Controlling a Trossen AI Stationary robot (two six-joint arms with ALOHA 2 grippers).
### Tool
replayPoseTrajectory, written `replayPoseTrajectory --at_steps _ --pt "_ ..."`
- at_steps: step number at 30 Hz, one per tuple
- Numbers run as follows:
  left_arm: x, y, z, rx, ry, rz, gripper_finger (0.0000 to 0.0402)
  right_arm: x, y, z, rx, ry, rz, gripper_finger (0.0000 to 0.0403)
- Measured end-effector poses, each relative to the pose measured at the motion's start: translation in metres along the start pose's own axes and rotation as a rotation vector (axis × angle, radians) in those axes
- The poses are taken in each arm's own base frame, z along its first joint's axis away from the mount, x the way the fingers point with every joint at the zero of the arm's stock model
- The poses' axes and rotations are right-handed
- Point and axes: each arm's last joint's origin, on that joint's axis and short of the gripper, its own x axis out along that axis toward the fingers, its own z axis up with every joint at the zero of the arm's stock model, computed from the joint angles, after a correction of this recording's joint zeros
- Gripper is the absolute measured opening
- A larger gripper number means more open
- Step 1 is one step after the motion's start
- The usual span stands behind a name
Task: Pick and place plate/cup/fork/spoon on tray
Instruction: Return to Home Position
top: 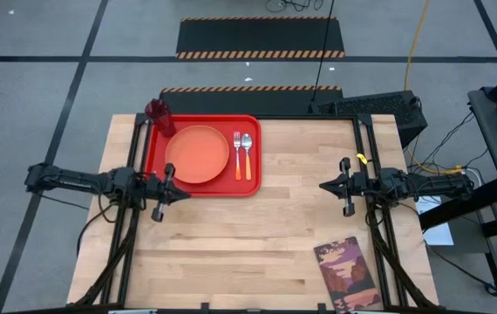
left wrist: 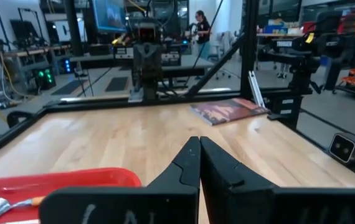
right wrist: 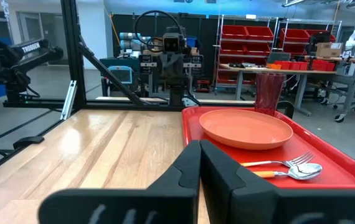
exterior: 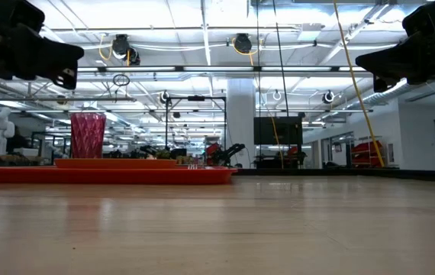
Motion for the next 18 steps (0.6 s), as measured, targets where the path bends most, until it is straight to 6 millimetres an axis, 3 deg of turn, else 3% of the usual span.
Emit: replayPoseTrajectory --at_steps 18 --pt "-0.016 0.002 -0.001 0.055 -0.004 0.075 0.0002 0.0 0.0 0.0 0.0 0.0 0.0 0.0"
